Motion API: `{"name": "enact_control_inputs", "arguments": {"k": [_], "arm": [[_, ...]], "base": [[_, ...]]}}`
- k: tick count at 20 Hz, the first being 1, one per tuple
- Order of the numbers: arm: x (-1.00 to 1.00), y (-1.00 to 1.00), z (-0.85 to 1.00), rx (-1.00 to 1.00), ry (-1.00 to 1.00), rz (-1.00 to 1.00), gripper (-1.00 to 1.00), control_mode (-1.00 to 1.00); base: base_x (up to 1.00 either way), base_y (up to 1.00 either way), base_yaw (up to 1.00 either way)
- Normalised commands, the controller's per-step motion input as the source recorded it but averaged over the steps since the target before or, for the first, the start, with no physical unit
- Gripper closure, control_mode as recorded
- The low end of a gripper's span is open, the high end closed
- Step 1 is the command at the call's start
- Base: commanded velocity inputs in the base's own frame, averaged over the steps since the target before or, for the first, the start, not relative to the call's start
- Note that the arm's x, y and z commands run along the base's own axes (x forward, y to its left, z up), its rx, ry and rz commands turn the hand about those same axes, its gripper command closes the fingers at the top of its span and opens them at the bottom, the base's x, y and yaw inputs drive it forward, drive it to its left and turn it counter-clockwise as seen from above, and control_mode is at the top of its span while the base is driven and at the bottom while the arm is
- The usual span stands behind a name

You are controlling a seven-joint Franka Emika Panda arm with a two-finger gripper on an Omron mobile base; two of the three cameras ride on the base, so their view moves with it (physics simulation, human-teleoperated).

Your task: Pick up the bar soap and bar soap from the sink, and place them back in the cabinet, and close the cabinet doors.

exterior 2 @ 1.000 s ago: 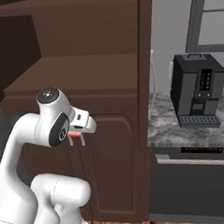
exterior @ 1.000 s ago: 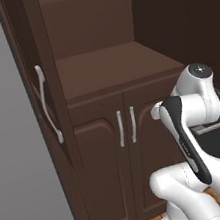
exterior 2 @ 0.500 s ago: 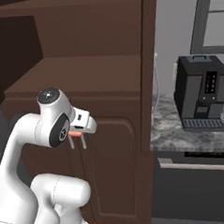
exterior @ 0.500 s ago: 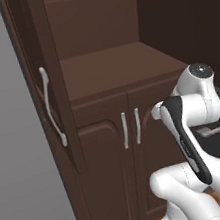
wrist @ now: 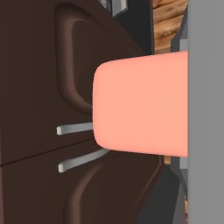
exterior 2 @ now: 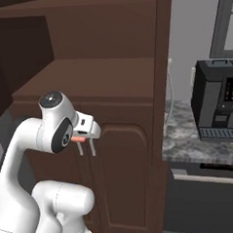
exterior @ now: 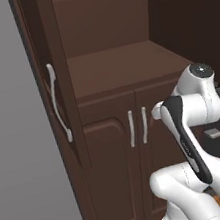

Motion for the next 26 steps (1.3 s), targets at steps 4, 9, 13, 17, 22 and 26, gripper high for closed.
{"name": "enact_control_inputs", "arguments": {"k": [4, 9, 13, 17, 22, 26], "arm": [[0.0, 0.0, 0.0, 0.0, 0.0, 0.0, 1.0, 1.0], [0.0, 0.0, 0.0, 0.0, 0.0, 0.0, 1.0, 1.0], [0.0, 0.0, 0.0, 0.0, 0.0, 0.0, 1.0, 1.0], [0.0, 0.0, 0.0, 0.0, 0.0, 0.0, 1.0, 1.0], [0.0, 0.0, 0.0, 0.0, 0.0, 0.0, 1.0, 1.0], [0.0, 0.0, 0.0, 0.0, 0.0, 0.0, 1.0, 1.0]], "base": [[0.26, 0.04, 0.0], [0.41, 0.0, 0.0], [0.47, 0.0, 0.0], [0.35, 0.0, 0.0], [0.02, 0.0, 0.0], [0.0, 0.0, 0.0]]}}
